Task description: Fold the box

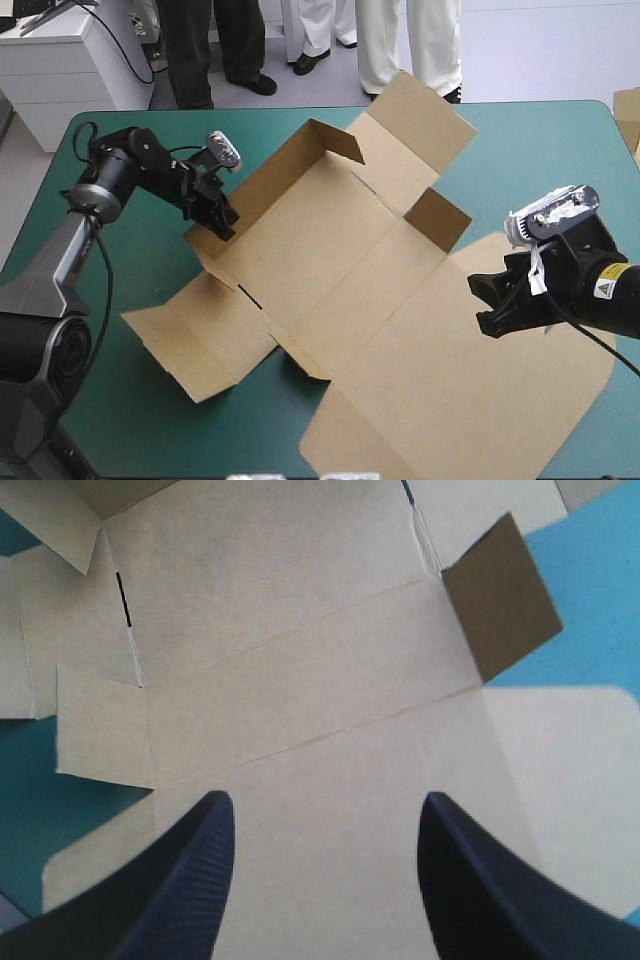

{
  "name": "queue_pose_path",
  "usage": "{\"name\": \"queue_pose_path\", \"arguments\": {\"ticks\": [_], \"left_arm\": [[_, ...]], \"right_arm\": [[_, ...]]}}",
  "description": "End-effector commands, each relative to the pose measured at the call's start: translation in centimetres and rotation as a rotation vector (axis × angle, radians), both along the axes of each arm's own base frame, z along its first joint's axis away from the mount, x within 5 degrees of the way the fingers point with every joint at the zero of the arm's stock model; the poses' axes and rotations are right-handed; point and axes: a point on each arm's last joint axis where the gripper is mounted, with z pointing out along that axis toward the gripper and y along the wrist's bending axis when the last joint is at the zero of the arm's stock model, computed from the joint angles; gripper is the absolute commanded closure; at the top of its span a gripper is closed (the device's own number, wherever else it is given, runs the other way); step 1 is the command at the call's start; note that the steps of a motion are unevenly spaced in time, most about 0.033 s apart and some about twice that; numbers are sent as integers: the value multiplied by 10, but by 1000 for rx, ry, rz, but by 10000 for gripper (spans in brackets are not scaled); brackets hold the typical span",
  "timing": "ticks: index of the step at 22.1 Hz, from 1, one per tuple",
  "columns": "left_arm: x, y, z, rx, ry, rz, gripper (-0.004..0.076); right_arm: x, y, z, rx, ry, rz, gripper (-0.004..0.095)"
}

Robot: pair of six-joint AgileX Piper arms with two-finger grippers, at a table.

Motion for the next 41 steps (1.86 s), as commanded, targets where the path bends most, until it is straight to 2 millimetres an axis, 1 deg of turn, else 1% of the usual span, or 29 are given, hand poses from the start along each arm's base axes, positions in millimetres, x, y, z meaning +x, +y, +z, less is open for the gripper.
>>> {"name": "queue_pose_path", "arguments": {"ticks": [1,3,5,6,8,10,12,14,17,19,21,22,23,24,25,26,27,28,29,30,31,32,33,34,35,36,37,41], "left_arm": [[12,-30,44,71,-272,-121,756],[20,-52,50,157,-372,-195,756],[24,-80,54,240,-492,-289,756],[27,-93,59,274,-587,-312,756],[25,-120,68,297,-771,-359,756],[20,-140,75,323,-895,-402,756],[15,-148,75,358,-912,-436,756],[9,-154,73,365,-889,-456,756],[-1,-164,72,334,-852,-440,757],[-9,-167,71,347,-876,-427,757],[-21,-168,72,351,-907,-405,757],[-34,-167,70,355,-924,-401,756],[-41,-166,67,354,-929,-404,756],[-57,-163,63,345,-939,-403,756],[-65,-162,59,349,-948,-409,756],[-79,-159,55,335,-967,-398,756],[-86,-158,53,333,-974,-394,756],[-98,-155,52,360,-1008,-401,756],[-108,-153,57,385,-1062,-408,756],[-111,-153,59,405,-1097,-415,756],[-112,-151,65,443,-1165,-407,756],[-112,-150,67,454,-1186,-402,756],[-111,-149,67,473,-1215,-393,756],[-114,-149,66,461,-1215,-382,756],[-118,-152,61,457,-1204,-379,756],[-120,-155,59,449,-1204,-384,756],[-125,-160,58,425,-1211,-392,756],[-130,-164,51,397,-1221,-366,756]], "right_arm": [[0,0,13,42,-98,-7,404],[1,0,14,50,-116,-12,404],[3,0,17,69,-144,-24,404],[4,0,18,75,-163,-33,404],[7,-2,21,105,-184,-84,403],[13,-9,20,74,-193,-175,403],[18,-15,17,19,-185,-237,404],[24,-19,14,-38,-183,-282,403],[30,-24,13,-82,-194,-331,403],[32,-26,14,-100,-205,-357,403],[34,-30,14,-126,-216,-386,403],[35,-33,14,-137,-223,-412,403],[36,-36,15,-137,-228,-429,404],[39,-39,15,-133,-237,-451,404],[41,-42,15,-135,-239,-461,404],[47,-48,15,-138,-232,-489,404],[52,-51,15,-138,-224,-495,403],[60,-55,19,-89,-210,-497,404],[71,-58,24,-63,-206,-487,404],[78,-60,26,-42,-194,-485,404],[93,-64,30,-11,-161,-474,404],[101,-66,30,-1,-139,-475,404],[112,-69,36,19,-113,-467,403],[119,-72,38,18,-99,-469,403],[131,-74,43,4,-85,-466,403],[138,-75,44,-2,-79,-465,403],[154,-76,45,5,-63,-456,403],[188,-78,45,26,-61,-444,403]]}}
